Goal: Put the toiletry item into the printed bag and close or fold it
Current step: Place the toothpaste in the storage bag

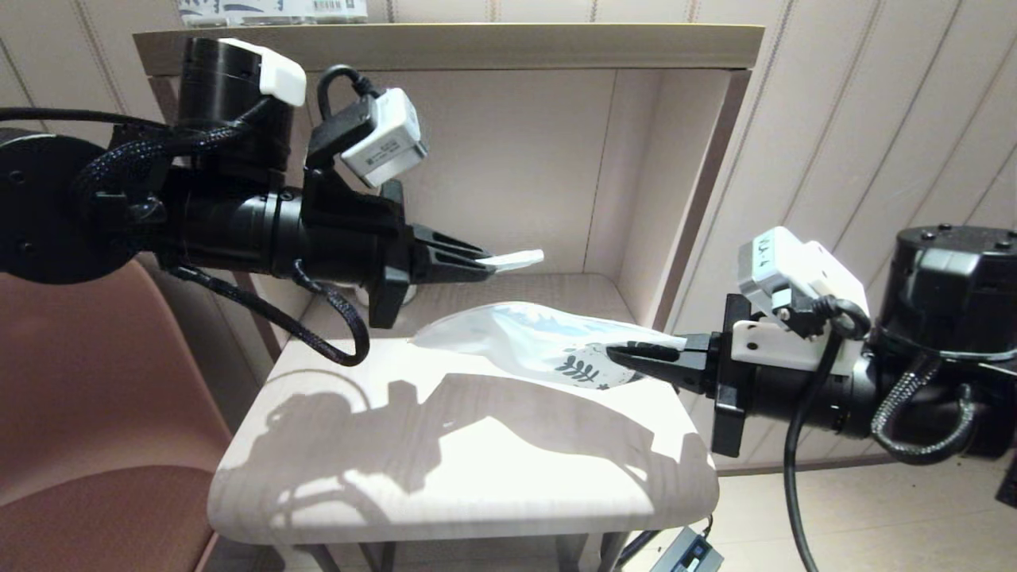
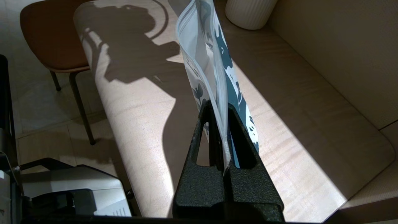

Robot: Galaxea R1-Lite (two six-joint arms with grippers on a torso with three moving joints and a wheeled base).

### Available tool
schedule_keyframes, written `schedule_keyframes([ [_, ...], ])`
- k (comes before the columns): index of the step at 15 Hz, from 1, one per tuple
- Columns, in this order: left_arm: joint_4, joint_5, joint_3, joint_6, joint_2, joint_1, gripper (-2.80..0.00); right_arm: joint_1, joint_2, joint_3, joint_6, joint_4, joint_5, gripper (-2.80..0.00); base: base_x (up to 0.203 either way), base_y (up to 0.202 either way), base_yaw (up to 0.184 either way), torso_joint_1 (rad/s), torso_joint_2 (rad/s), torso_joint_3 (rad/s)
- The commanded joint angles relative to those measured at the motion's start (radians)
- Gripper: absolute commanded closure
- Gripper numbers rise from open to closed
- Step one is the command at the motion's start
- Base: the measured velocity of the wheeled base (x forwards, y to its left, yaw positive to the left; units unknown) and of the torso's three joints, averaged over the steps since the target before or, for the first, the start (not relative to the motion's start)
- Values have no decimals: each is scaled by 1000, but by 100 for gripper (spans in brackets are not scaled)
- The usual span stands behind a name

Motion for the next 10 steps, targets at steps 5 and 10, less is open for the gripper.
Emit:
schedule_keyframes([
  [5, 64, -4, -14, 53, -2, -14, 0, 8, 13, 3, -2, -4, 5, 0, 0, 0, 0, 0, 0, 0],
  [10, 66, -132, -7, 59, -38, -21, 0, 8, 25, 11, 0, -8, 6, 0, 0, 0, 0, 0, 0, 0],
])
